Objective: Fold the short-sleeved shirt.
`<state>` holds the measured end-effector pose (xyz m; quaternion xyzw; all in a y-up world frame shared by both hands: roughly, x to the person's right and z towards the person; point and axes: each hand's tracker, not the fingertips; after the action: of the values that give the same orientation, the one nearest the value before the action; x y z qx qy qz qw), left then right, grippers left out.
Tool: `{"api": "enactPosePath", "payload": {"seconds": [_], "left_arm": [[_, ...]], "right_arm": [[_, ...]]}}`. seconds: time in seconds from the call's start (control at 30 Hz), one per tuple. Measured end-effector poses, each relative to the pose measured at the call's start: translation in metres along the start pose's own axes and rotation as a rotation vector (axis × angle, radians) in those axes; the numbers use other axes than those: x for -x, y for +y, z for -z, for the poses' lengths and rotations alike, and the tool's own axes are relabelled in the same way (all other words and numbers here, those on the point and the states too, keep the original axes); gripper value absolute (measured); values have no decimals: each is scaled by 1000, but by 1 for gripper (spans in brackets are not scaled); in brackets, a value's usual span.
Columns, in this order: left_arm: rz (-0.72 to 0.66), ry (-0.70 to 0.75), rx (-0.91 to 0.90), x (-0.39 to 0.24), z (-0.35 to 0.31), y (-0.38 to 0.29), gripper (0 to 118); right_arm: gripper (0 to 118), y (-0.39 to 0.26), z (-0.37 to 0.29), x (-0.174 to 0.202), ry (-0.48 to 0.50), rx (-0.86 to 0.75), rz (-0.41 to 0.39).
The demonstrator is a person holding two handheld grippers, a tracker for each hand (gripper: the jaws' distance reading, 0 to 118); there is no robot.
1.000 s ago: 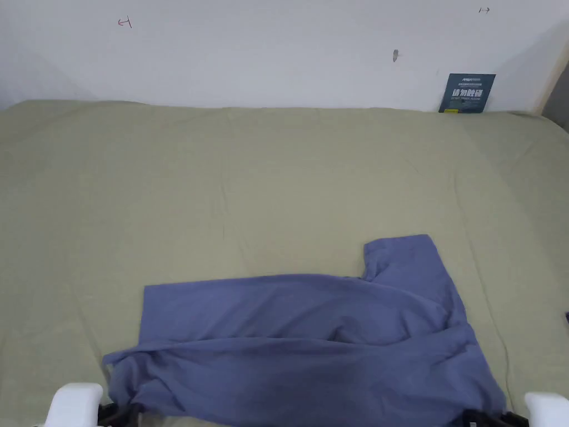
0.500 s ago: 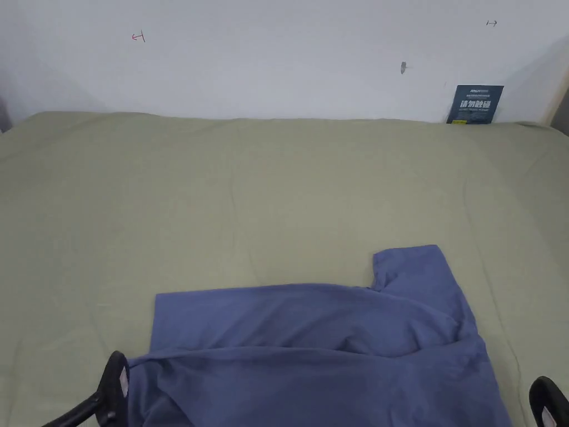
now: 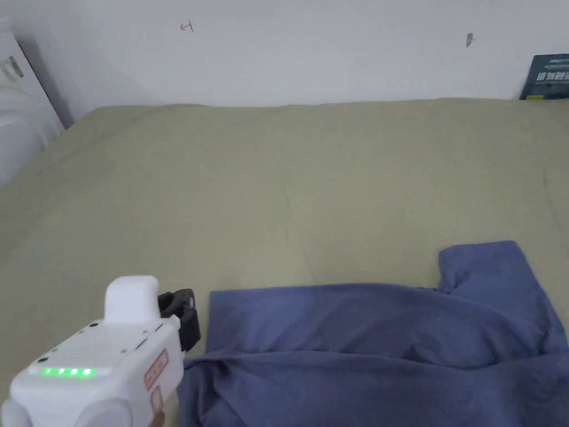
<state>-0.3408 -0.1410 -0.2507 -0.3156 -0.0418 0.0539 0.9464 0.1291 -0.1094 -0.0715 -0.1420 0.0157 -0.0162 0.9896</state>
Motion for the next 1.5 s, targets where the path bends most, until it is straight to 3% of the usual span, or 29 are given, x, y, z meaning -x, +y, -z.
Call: {"api": "enactPosePath", "payload": {"seconds": [0.07,0.27,0.37,0.63,0.67,0.7,0.73,0.77,1.0,1.13,1.17,1.2,1.27,1.3,1.33,1.5], "left_arm": [[-38,30,239,9,55,9,0],[-248,-1,373,38,145,35,0],[-194,32,390,37,163,43,0],[-208,40,519,47,213,42,1],[-208,33,523,47,216,42,10],[-217,30,520,47,220,41,37],[-232,43,512,47,224,41,85],[-234,58,513,46,228,40,100],[-226,50,609,35,261,29,100],[-134,102,645,24,259,32,94],[-91,149,655,19,257,34,88],[-55,195,656,19,254,34,74],[-86,137,654,20,248,34,50],[-86,136,658,22,246,35,35],[-100,116,657,24,246,34,13],[-120,36,614,26,228,29,8]], "right_arm": [[0,-4,13,-1,17,30,7],[0,-19,45,1,67,136,39],[0,-24,56,3,85,197,67],[0,-33,67,2,107,235,95],[0,-34,67,2,105,236,88],[0,-35,67,1,103,237,84],[0,-36,68,-1,101,240,85],[0,-38,69,-3,100,244,89],[0,-42,73,-8,96,269,113],[0,-44,73,-11,90,274,115],[0,-44,73,-12,92,274,120],[0,-45,73,-12,95,273,122],[0,-46,74,-13,101,271,125],[0,-47,74,-14,103,268,128],[0,-48,74,-14,102,267,131],[0,-47,73,-21,101,266,139]]}}
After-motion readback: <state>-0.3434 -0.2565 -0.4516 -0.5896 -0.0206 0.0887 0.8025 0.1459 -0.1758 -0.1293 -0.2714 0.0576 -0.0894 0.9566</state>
